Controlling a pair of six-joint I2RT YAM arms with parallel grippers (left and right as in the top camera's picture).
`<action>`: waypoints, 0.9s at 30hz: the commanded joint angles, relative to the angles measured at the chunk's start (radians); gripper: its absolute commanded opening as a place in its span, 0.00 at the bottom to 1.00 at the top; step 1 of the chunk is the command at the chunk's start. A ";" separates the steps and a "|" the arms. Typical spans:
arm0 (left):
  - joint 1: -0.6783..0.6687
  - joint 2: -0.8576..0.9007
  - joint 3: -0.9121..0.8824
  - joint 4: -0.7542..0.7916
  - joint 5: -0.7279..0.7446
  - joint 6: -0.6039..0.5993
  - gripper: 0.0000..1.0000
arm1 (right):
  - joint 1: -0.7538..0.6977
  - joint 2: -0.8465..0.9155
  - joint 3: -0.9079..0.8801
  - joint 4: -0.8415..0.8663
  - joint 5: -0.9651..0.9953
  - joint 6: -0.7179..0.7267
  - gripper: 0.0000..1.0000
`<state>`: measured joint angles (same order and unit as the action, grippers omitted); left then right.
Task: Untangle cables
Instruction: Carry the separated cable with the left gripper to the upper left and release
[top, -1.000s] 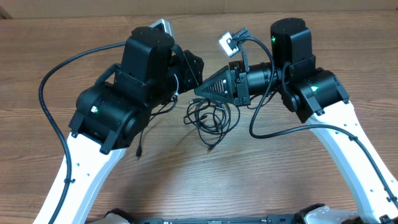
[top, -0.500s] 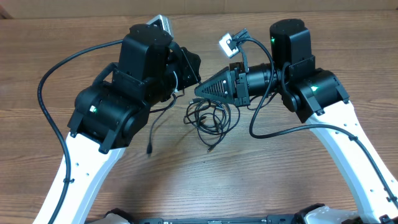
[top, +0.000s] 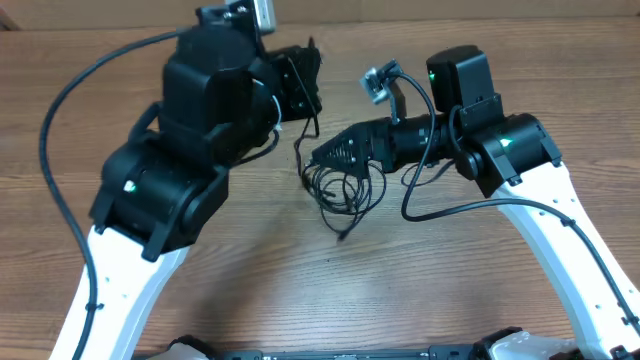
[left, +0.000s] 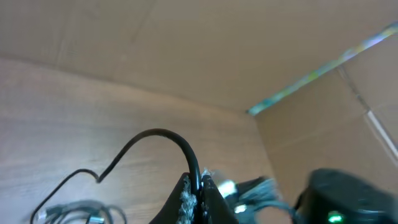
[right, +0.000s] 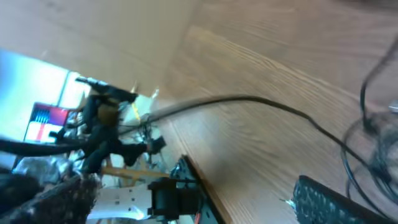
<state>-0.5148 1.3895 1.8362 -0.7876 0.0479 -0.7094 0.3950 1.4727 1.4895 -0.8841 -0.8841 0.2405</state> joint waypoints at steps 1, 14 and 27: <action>0.006 -0.027 0.079 0.057 -0.022 0.037 0.04 | 0.003 -0.023 0.004 -0.036 0.118 -0.001 1.00; 0.005 -0.027 0.248 0.309 -0.021 0.056 0.04 | 0.003 -0.018 0.004 -0.134 0.335 0.000 1.00; 0.020 0.091 0.247 0.356 -0.265 0.083 0.04 | 0.003 0.080 0.003 -0.189 0.333 0.048 1.00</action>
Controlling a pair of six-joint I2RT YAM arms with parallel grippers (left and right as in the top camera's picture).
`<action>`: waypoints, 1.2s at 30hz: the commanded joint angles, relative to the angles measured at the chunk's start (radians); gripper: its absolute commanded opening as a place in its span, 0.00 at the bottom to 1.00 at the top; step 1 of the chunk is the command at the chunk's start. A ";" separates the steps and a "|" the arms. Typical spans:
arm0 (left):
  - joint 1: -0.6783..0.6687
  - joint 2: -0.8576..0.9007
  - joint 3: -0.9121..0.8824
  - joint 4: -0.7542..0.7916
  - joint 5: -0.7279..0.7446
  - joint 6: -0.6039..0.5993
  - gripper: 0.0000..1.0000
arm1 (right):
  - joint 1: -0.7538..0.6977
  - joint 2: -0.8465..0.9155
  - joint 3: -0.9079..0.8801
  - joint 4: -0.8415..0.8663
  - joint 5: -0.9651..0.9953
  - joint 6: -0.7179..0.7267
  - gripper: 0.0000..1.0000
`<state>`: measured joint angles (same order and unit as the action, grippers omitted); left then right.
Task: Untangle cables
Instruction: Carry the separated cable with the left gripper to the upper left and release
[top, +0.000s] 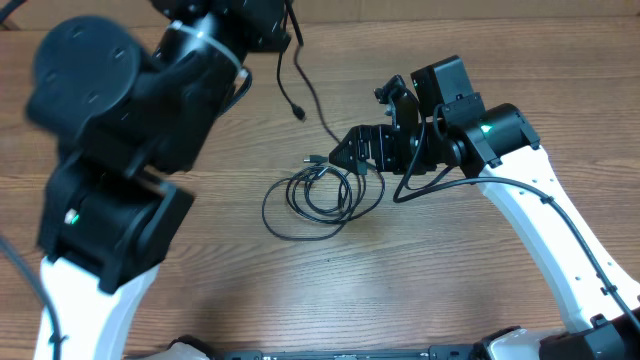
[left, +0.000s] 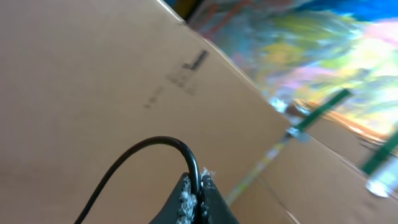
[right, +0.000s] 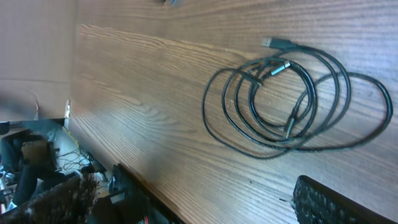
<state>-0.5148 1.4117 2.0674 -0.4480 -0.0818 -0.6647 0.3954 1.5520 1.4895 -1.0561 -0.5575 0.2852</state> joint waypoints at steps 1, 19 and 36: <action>0.034 0.089 0.016 0.029 -0.134 0.038 0.04 | 0.003 0.001 0.003 -0.027 0.006 0.003 1.00; 0.587 0.534 0.016 0.134 0.053 -0.087 0.04 | 0.003 0.001 0.003 -0.019 0.007 0.000 1.00; 1.072 0.661 0.016 -0.375 0.126 0.459 1.00 | 0.003 0.003 0.003 -0.057 0.023 -0.001 1.00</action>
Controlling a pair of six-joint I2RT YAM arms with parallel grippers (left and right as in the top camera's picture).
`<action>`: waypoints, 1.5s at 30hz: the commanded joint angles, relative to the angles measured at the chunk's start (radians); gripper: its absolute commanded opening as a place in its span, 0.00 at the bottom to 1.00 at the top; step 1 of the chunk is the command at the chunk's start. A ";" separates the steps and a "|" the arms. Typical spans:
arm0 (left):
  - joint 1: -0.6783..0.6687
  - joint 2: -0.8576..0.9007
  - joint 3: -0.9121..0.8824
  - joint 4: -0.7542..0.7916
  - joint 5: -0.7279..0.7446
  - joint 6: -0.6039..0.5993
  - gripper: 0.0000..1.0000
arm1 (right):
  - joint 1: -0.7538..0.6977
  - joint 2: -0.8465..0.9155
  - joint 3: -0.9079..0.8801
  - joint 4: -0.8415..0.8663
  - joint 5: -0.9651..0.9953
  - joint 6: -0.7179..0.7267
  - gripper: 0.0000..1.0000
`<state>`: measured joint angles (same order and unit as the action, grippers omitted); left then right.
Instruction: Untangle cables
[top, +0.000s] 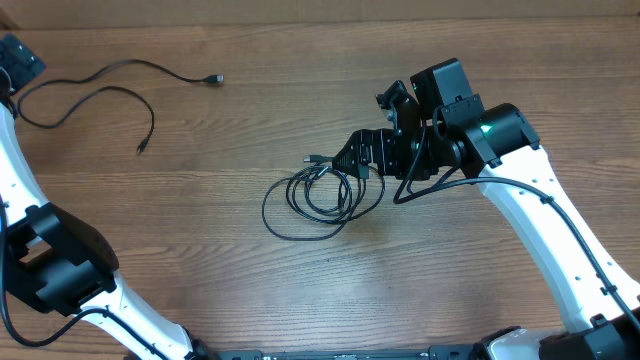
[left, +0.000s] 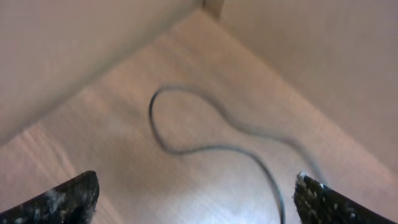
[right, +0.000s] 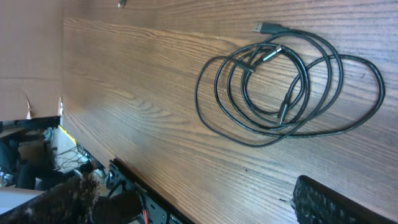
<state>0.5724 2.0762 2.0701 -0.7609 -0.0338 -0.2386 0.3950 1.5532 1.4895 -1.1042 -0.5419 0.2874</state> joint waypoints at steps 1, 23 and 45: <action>-0.019 -0.003 0.013 -0.080 0.121 0.032 1.00 | 0.003 0.002 0.003 -0.015 0.007 -0.003 1.00; -0.259 0.329 -0.119 -0.136 0.034 0.150 0.66 | 0.003 0.002 0.003 -0.008 0.019 -0.003 1.00; -0.213 0.377 0.229 -0.092 0.534 -0.261 1.00 | 0.003 0.002 0.003 -0.034 0.018 -0.003 1.00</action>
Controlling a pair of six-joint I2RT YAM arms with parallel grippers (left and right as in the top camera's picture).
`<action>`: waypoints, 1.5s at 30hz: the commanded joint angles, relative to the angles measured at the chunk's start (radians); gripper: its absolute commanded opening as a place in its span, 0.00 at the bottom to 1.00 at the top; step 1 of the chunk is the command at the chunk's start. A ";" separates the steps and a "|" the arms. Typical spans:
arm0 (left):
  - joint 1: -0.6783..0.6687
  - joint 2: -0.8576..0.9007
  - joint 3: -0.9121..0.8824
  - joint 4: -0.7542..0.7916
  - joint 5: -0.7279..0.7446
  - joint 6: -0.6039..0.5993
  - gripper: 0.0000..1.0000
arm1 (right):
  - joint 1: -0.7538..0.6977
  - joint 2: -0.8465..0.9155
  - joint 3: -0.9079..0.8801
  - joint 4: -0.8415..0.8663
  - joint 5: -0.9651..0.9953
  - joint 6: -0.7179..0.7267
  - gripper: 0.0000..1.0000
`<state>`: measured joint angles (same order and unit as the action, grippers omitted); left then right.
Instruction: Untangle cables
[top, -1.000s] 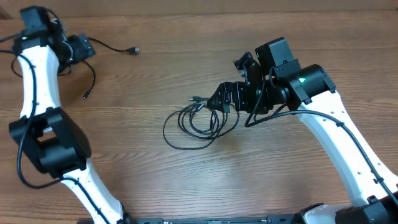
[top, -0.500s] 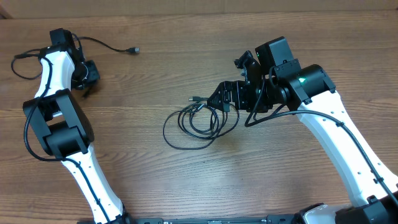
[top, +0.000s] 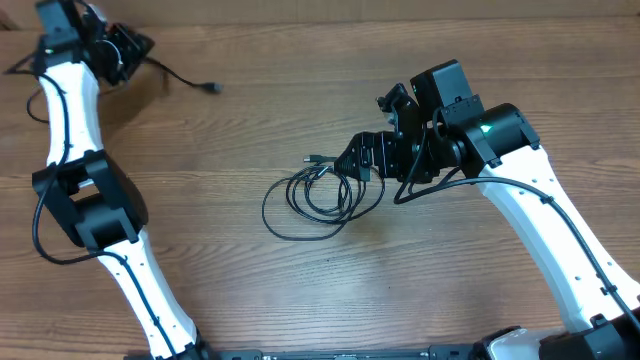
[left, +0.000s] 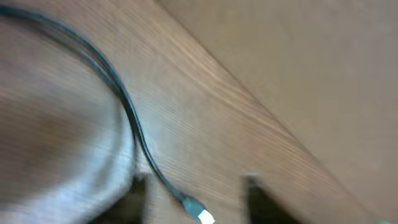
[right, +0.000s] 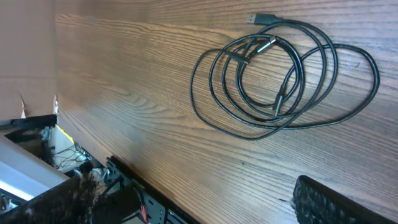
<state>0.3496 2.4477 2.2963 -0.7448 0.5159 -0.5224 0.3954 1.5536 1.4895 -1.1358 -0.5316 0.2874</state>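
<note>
A black cable (top: 322, 194) lies coiled at the table's middle, shown whole as loops (right: 281, 79) in the right wrist view. My right gripper (top: 352, 158) hovers over the coil's right edge, open, with its fingers (right: 339, 200) wide apart and nothing between them. A second black cable (top: 186, 80) lies at the far left with its plug (top: 211, 88) pointing right. My left gripper (top: 128, 50) is over that cable, hiding most of it. The left wrist view is blurred: the cable (left: 127, 112) runs down to its plug (left: 198, 212), between two dark fingers (left: 256, 198) standing apart.
The wooden table (top: 300, 290) meets a cardboard wall along its far edge (left: 298, 68). Both arms' white links cross the left and right sides of the table. Beyond the table's near edge is a clutter of wires (right: 37, 162).
My left gripper has moved from the far left corner to the right, over the loose cable, and now hides most of it. The right arm and the coil have barely shifted.
My left gripper was shut on one cable above the tangle, with my right gripper beside it. Then it held that cable at the back, leaving a coil by my right gripper. Later the cable lay loose at the far left, left gripper open, where it hovers now.
</note>
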 joint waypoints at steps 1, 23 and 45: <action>0.010 0.006 0.003 -0.164 -0.084 0.077 1.00 | 0.003 0.001 0.003 -0.003 0.008 -0.003 1.00; -0.154 -0.282 0.025 -0.790 0.035 0.400 0.99 | -0.084 0.001 0.003 -0.003 0.267 0.137 1.00; -0.746 -0.220 -0.032 -0.945 -0.444 0.295 1.00 | -0.351 0.001 0.003 -0.104 0.295 0.135 1.00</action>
<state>-0.4046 2.2127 2.2925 -1.6867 0.1585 -0.1822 0.0475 1.5539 1.4895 -1.2427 -0.2466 0.4187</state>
